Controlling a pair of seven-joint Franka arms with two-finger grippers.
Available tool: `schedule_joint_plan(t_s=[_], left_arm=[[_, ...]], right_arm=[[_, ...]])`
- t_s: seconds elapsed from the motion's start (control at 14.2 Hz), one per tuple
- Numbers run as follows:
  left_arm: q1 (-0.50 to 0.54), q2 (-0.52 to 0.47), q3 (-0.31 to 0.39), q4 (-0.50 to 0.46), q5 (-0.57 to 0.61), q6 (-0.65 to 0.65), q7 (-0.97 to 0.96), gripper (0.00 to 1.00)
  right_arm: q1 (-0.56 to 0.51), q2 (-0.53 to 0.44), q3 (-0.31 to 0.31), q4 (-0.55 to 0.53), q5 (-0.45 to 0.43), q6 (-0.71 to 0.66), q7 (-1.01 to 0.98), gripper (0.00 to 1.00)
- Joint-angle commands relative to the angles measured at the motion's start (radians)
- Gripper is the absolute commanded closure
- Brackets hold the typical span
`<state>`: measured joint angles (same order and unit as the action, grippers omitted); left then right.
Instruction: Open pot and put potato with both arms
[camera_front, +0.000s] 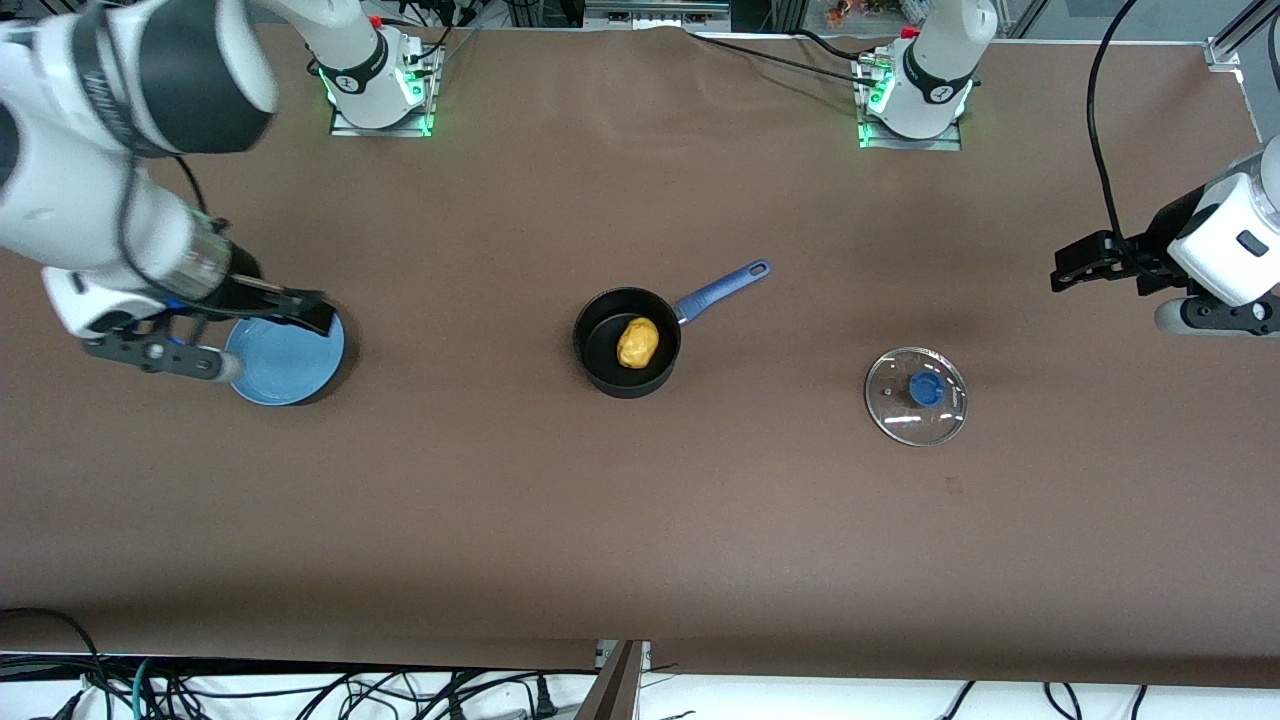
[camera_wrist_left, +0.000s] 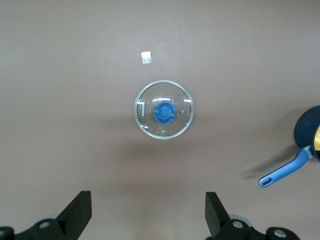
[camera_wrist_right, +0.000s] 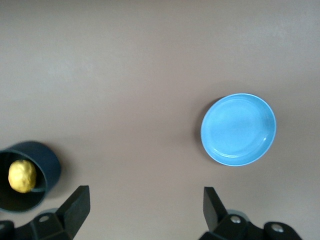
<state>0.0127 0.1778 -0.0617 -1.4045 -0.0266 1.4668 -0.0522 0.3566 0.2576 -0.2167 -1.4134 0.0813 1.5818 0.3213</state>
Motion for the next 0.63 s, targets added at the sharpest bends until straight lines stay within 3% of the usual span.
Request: schedule_joint_plan(t_s=[0.0,0.07,0.14,0.28,0.56], left_arm=[[0.001,0.002,-0.001,0.013,-0.007,-0.014,-0.006,0.0],[0.001,0.002,-0.001,0.013,-0.007,-0.014,-0.005,0.0],[0.001,0.002,-0.001,0.013,-0.007,-0.014,-0.006,0.0],[0.001,0.002,-0.001,0.013,-0.007,-0.014,-0.006,0.0],[0.0,0.002,-0.001,0.013,-0.007,-0.014,-0.006,0.0]], right_arm=[[-0.238,-0.153,0.227,-0.197,-0.047,0.059,-0.066,0.0],[-0.311,-0.19,0.299,-0.247,-0.07,0.102,-0.089,0.0],[-0.368,-0.227,0.331,-0.298,-0.069,0.13,-0.093,0.0],[-0.416,-0.247,0.332,-0.314,-0.057,0.119,-0.117,0.0],[-0.41,-0.261,0.295,-0.309,-0.058,0.096,-0.145,0.0]])
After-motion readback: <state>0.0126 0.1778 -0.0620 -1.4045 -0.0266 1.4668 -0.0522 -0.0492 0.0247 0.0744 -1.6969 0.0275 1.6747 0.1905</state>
